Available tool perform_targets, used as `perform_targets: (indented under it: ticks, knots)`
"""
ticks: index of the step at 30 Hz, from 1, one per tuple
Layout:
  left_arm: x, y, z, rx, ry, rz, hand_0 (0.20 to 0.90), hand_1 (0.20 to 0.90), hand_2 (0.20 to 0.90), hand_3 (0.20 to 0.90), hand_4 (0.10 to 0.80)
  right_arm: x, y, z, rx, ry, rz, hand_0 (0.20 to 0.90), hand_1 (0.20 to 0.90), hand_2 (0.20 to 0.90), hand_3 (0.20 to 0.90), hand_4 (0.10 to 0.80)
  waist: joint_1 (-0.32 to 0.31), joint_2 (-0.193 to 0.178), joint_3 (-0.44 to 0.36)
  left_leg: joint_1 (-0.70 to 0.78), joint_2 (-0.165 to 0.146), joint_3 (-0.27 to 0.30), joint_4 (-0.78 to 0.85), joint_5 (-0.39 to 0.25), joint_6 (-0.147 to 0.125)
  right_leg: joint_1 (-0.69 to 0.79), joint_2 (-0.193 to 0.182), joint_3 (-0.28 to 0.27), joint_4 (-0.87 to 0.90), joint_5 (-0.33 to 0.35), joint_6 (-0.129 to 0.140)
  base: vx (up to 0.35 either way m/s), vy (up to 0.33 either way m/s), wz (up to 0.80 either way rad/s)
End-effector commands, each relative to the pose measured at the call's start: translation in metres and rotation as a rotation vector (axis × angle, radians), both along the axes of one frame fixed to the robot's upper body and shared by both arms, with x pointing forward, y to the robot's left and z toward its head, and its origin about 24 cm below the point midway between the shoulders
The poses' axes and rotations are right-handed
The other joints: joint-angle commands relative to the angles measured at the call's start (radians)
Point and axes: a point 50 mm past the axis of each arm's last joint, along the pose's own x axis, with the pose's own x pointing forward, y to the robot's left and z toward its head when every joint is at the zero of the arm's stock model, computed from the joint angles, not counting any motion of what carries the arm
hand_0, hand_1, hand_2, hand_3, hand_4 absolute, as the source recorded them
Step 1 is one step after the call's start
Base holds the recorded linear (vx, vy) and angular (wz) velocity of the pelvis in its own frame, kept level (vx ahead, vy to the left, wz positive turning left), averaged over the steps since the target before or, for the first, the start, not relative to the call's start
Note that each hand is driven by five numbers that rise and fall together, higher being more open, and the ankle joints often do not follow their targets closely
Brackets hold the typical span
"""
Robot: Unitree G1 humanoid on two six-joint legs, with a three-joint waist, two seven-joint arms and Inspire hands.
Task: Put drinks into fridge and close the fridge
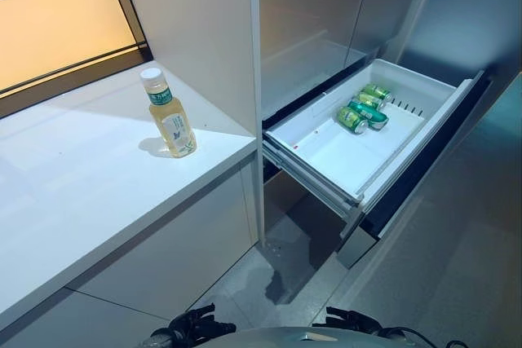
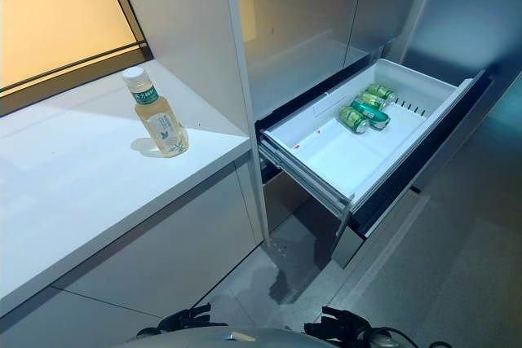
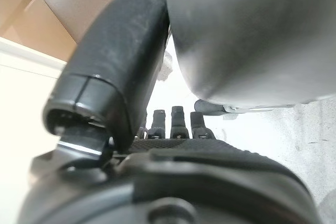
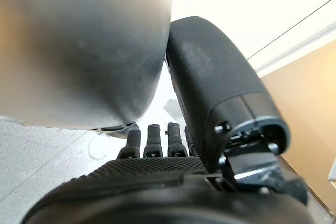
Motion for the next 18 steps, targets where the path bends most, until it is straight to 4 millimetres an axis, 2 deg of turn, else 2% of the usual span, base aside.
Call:
perform_targets:
  ticks: [1,9,11,15,18]
  knots:
    - [0.016,0.001,0.004,0.002,-0.070,-0.050,0.900,0.900,0.900,0.900,0.800,0.005,0.003,0.001,0.036,-0.016,0.009,0.900,0.900,0.900,0.900,0.800,0.009,-0.008,0.001,-0.003,-0.020,0.062,0.034,-0.078,0.021,-0.016,-0.039,0.005,0.075,-0.042,0.073,0.000,0.000,0.00]
    - [0.017,0.001,0.004,0.033,-0.084,-0.042,0.900,0.900,0.900,0.900,0.800,0.005,0.003,0.001,0.032,-0.016,0.013,0.900,0.900,0.900,0.900,0.800,0.009,-0.009,0.000,-0.001,-0.021,0.062,0.028,-0.078,0.023,-0.017,-0.039,0.005,0.074,-0.041,0.075,0.000,0.000,0.00]
    - [0.023,0.004,0.007,0.077,-0.129,-0.096,0.900,0.900,0.900,0.900,0.800,0.005,0.002,0.001,0.031,-0.015,0.017,0.900,0.900,0.900,0.900,0.800,0.008,-0.008,-0.001,0.001,-0.021,0.063,0.026,-0.078,0.023,-0.018,-0.038,0.005,0.074,-0.041,0.075,0.000,0.000,0.00]
    - [0.041,0.003,0.015,0.121,-0.225,-0.210,0.900,0.900,0.900,0.900,0.800,0.010,0.002,0.002,0.026,-0.023,0.033,0.900,0.900,0.900,0.900,0.800,0.003,-0.006,0.003,-0.002,-0.020,0.066,0.028,-0.076,0.021,-0.022,-0.037,0.011,0.077,-0.040,0.075,-0.008,0.004,0.00]
    - [0.065,-0.004,0.029,0.072,-0.316,-0.371,0.900,0.900,0.900,0.900,0.800,0.018,-0.001,0.006,0.012,-0.035,0.056,0.900,0.900,0.900,0.900,0.800,-0.004,0.001,0.012,-0.006,-0.018,0.071,0.031,-0.074,0.019,-0.029,-0.036,0.018,0.080,-0.038,0.076,-0.037,0.022,-0.02]
